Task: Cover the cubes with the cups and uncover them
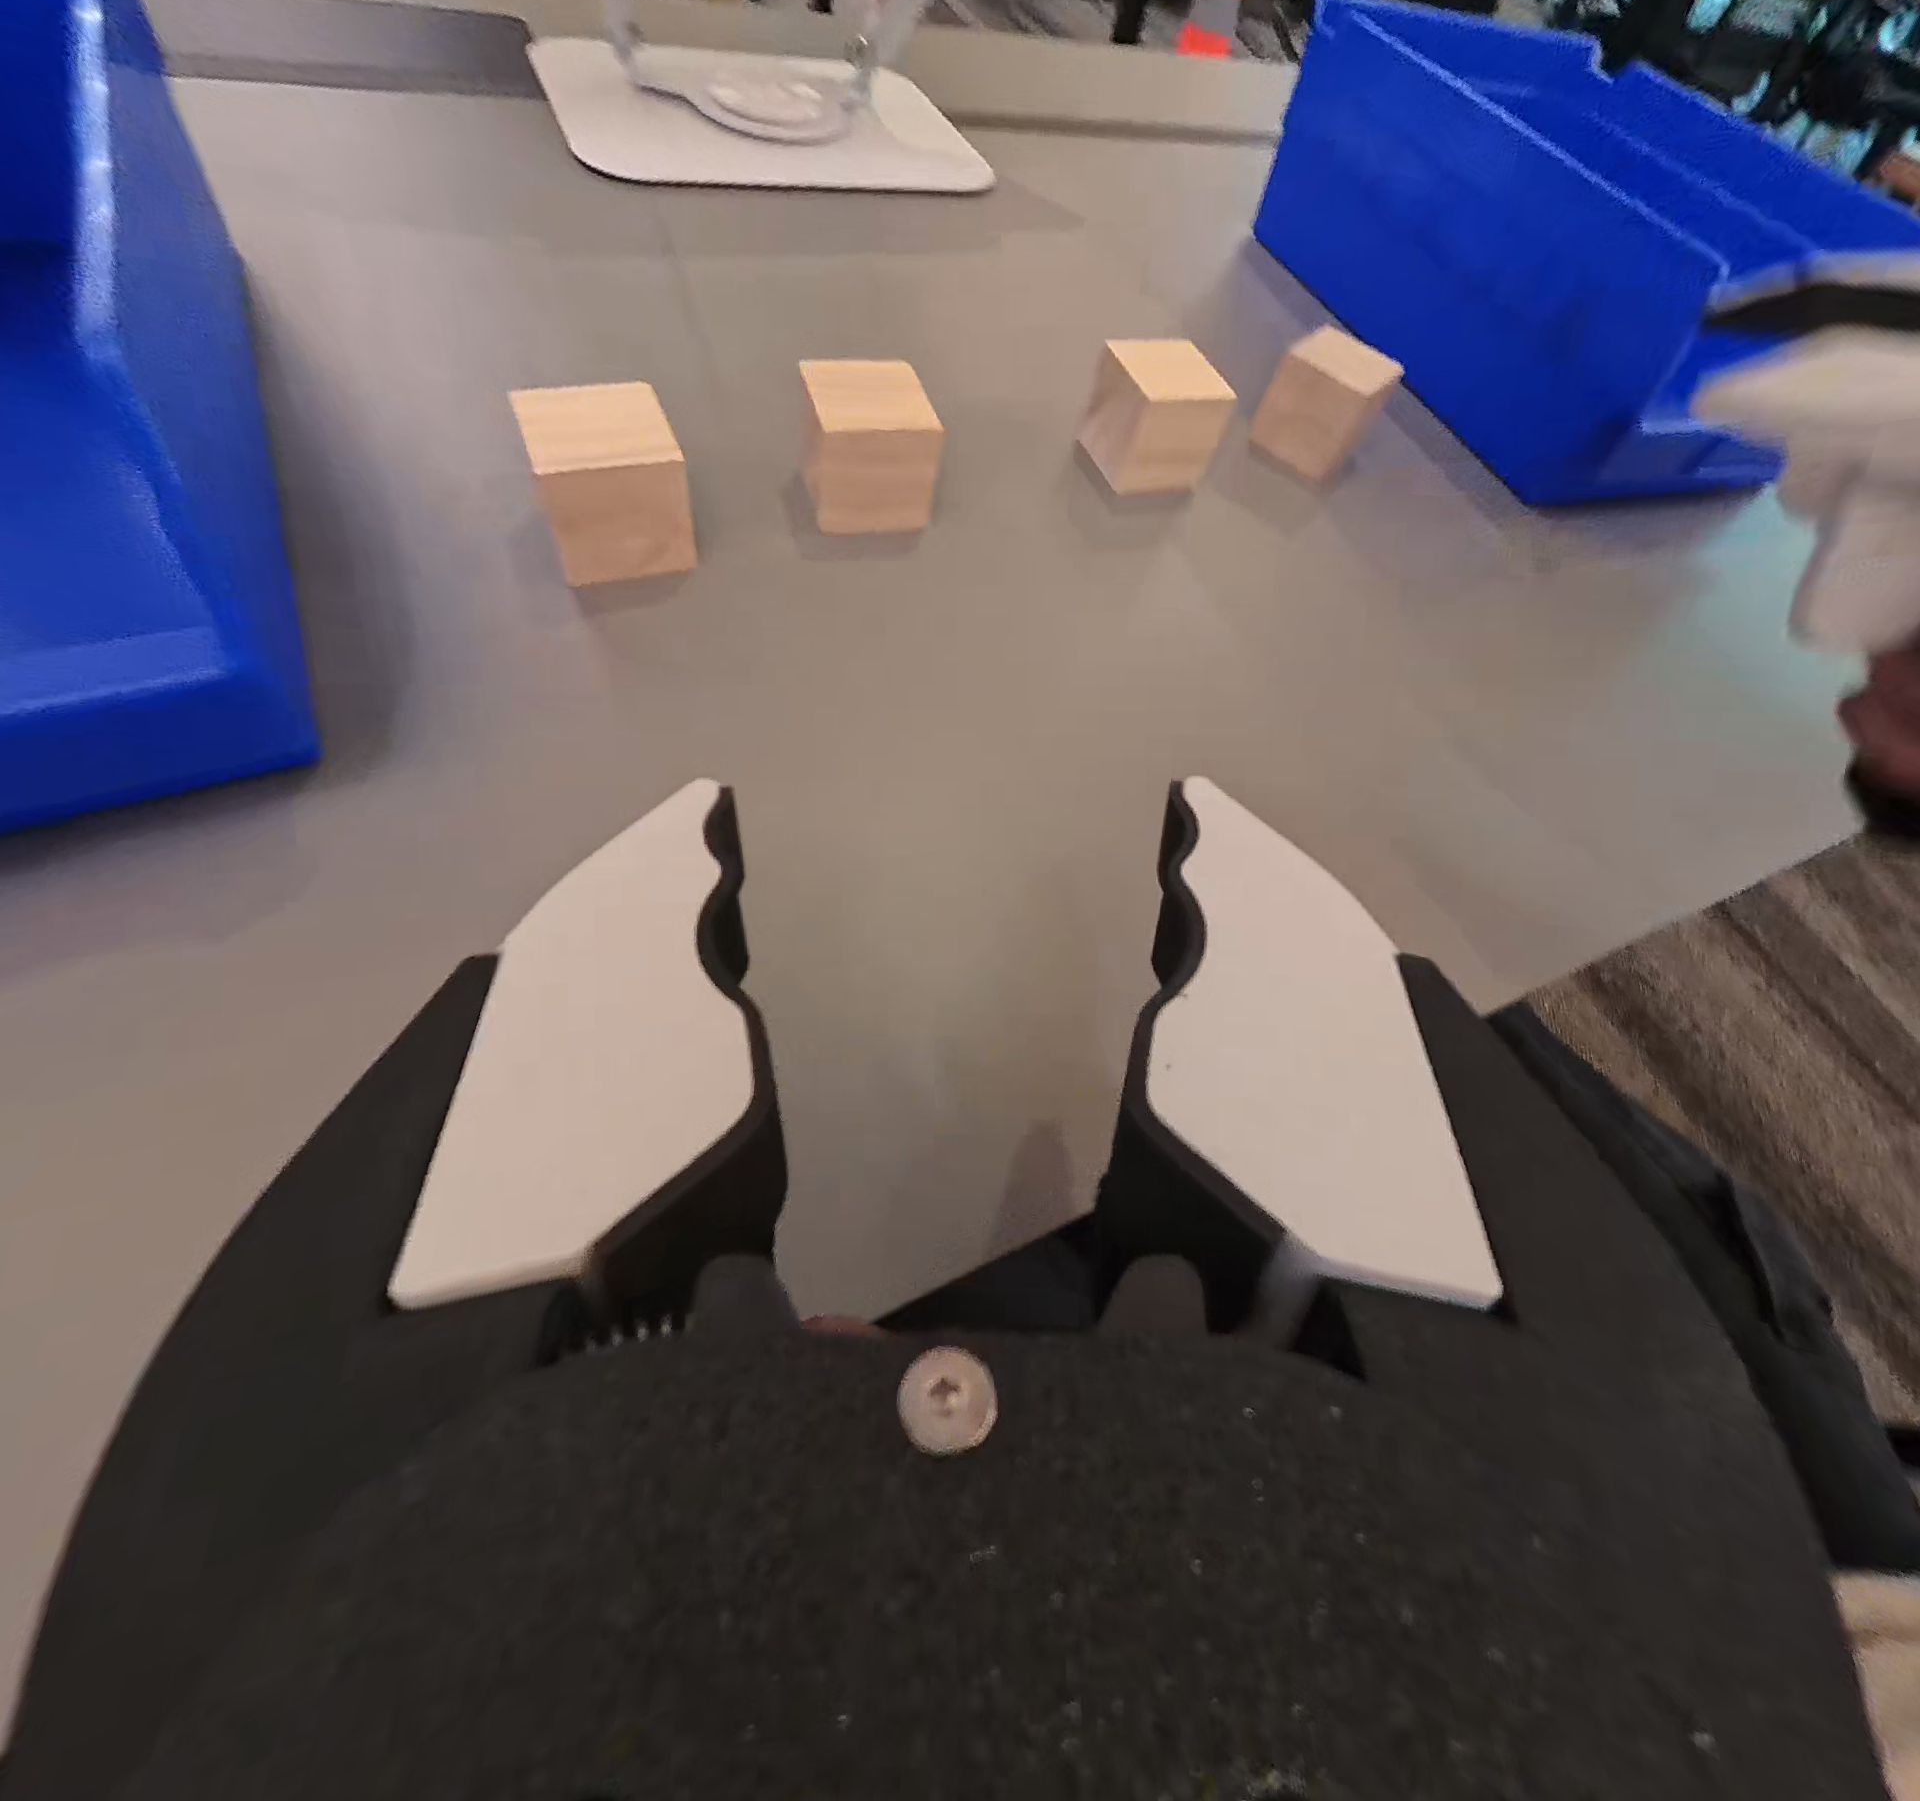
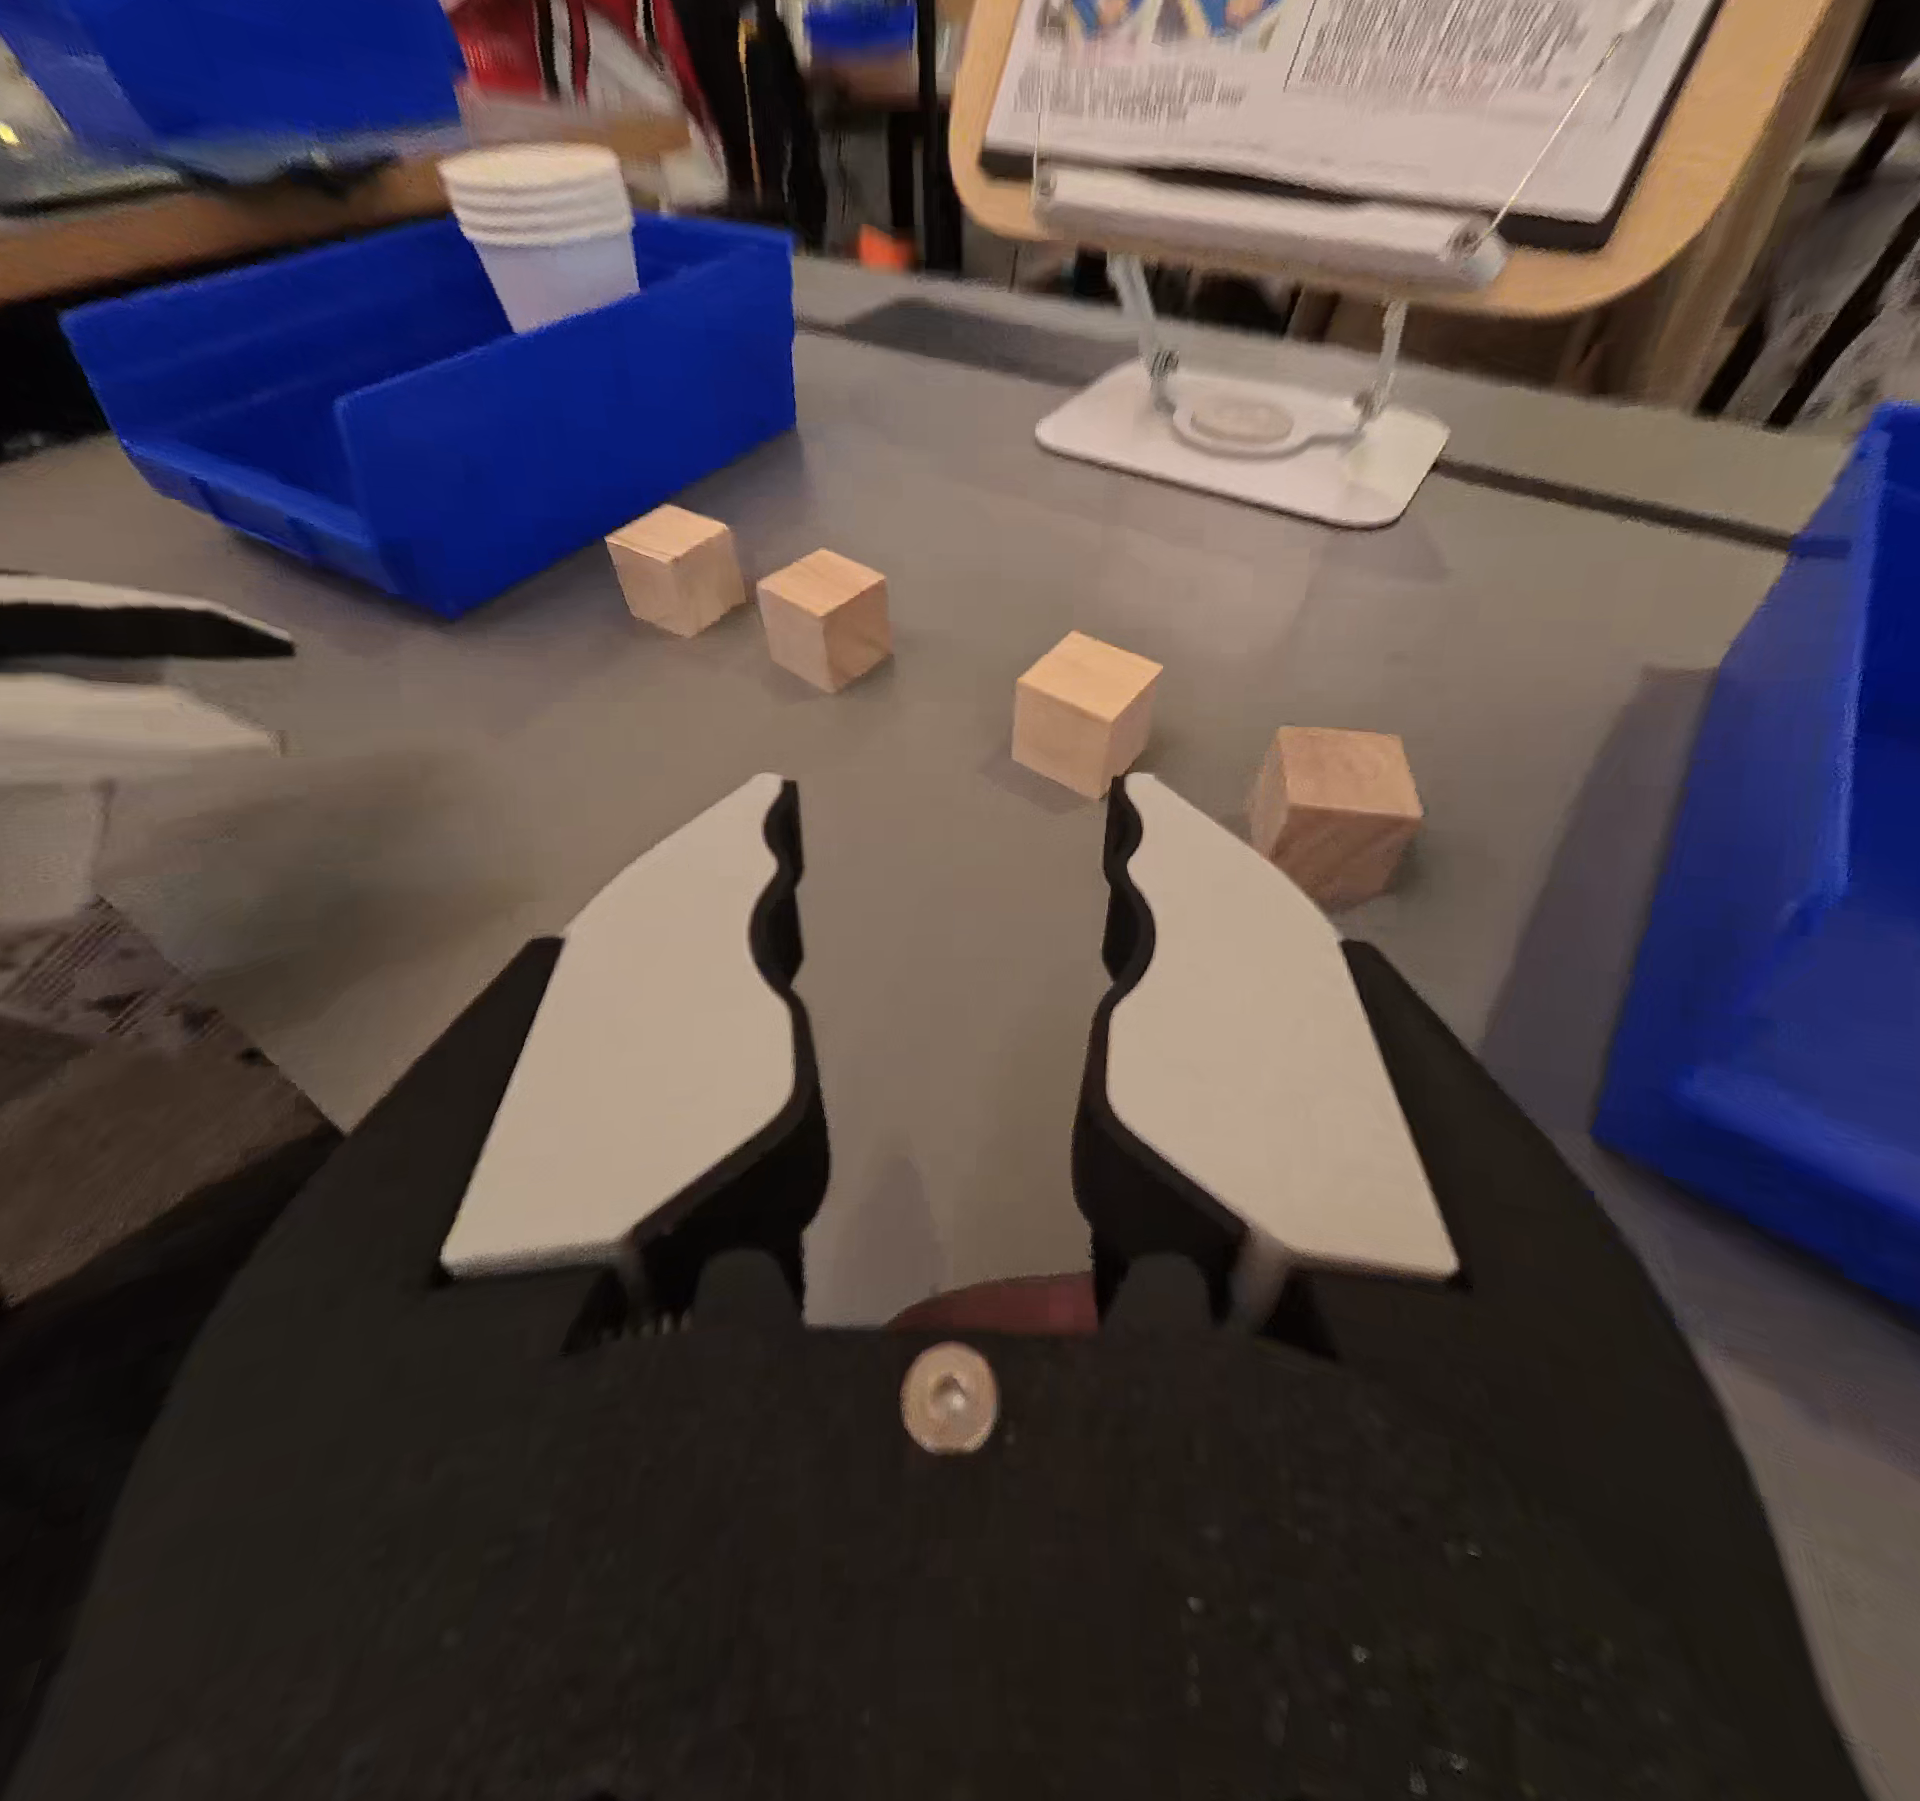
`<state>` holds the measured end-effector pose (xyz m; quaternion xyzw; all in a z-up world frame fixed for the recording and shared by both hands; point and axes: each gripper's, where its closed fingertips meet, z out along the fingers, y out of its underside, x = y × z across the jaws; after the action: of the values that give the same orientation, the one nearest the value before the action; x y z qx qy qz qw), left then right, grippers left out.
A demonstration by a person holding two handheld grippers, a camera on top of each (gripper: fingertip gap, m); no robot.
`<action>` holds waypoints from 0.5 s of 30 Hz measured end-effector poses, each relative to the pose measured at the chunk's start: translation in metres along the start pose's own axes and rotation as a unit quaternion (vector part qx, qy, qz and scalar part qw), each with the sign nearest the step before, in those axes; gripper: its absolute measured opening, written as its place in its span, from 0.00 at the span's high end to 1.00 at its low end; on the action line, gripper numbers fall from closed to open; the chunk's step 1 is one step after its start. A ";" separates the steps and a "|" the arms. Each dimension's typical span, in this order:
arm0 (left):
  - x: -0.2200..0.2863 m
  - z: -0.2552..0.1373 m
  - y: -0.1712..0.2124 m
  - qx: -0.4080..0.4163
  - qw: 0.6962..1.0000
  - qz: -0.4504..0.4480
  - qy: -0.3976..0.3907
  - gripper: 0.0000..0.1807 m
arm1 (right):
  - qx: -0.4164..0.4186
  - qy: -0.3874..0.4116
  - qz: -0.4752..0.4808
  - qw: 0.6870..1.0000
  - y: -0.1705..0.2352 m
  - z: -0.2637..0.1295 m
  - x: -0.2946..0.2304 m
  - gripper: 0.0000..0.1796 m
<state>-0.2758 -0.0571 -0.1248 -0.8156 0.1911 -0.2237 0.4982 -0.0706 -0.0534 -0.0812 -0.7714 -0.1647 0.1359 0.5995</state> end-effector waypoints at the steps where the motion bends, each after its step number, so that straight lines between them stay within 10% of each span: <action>1: 0.000 0.001 -0.001 0.010 1.000 -0.006 -0.003 0.57 | 0.031 0.010 -0.011 0.999 0.008 -0.010 -0.006 0.69; 15: -0.005 0.003 0.023 0.011 0.997 0.036 -0.074 0.64 | 0.069 0.009 0.019 0.997 0.059 -0.044 -0.020 0.76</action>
<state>-0.2805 -0.0617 -0.1475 -0.8168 0.1808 -0.1467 0.5278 -0.0657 -0.1142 -0.1271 -0.7323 -0.1353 0.1515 0.6500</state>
